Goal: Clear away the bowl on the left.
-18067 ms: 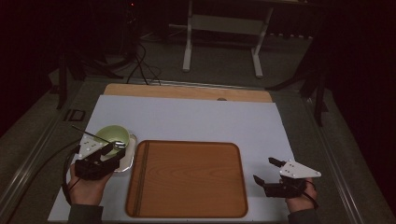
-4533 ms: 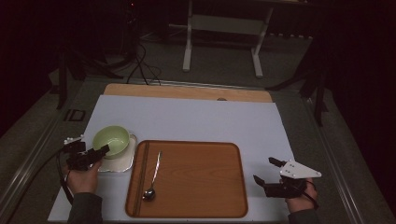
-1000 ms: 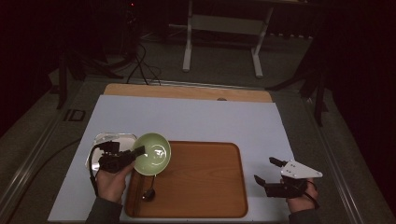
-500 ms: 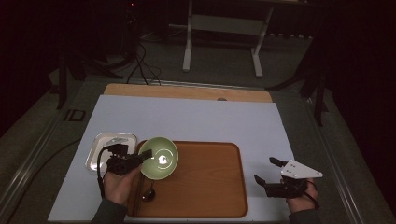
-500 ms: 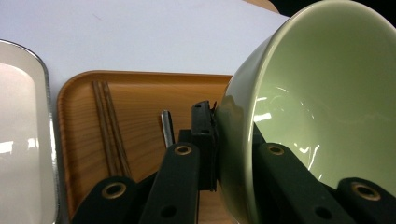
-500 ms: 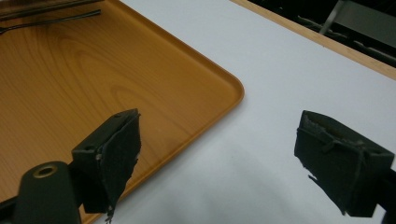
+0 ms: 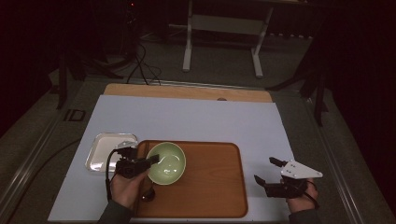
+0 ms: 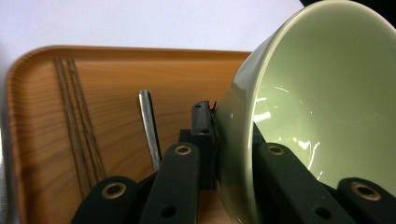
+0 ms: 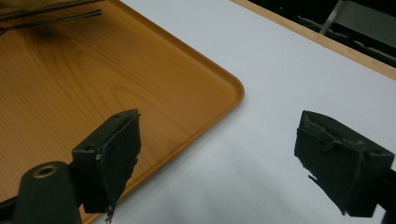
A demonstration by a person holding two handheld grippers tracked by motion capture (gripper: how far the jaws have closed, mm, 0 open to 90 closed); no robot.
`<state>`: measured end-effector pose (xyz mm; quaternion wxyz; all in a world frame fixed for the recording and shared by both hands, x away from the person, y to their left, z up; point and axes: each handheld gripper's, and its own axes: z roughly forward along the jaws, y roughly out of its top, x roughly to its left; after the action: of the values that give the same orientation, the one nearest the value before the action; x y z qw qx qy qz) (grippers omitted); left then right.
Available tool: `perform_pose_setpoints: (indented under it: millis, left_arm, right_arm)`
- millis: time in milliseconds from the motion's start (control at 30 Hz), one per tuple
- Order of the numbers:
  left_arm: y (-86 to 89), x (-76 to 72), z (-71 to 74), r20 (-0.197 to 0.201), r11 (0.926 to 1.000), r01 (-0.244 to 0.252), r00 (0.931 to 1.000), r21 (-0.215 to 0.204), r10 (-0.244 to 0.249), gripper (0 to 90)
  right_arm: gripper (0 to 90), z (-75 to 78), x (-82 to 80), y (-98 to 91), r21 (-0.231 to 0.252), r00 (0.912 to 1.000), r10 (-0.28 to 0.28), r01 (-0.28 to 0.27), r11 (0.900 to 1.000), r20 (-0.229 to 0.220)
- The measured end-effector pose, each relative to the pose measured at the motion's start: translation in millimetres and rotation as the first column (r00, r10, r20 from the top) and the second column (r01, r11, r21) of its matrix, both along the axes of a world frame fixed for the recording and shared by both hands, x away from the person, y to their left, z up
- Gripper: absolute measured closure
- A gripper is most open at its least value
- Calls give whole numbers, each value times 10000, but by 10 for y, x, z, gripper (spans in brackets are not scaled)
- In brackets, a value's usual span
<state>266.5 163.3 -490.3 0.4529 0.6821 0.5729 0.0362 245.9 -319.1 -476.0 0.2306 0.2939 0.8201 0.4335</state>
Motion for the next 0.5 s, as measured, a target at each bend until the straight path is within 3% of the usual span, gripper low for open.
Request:
perform_pose_setpoints:
  millis: [500]
  left_arm:
    - [-154,8,-150,-502,9982,373,9981,475,-349,841]
  right_arm:
    - [144,1,-1,0,9,10000,-1,1,10000,-2]
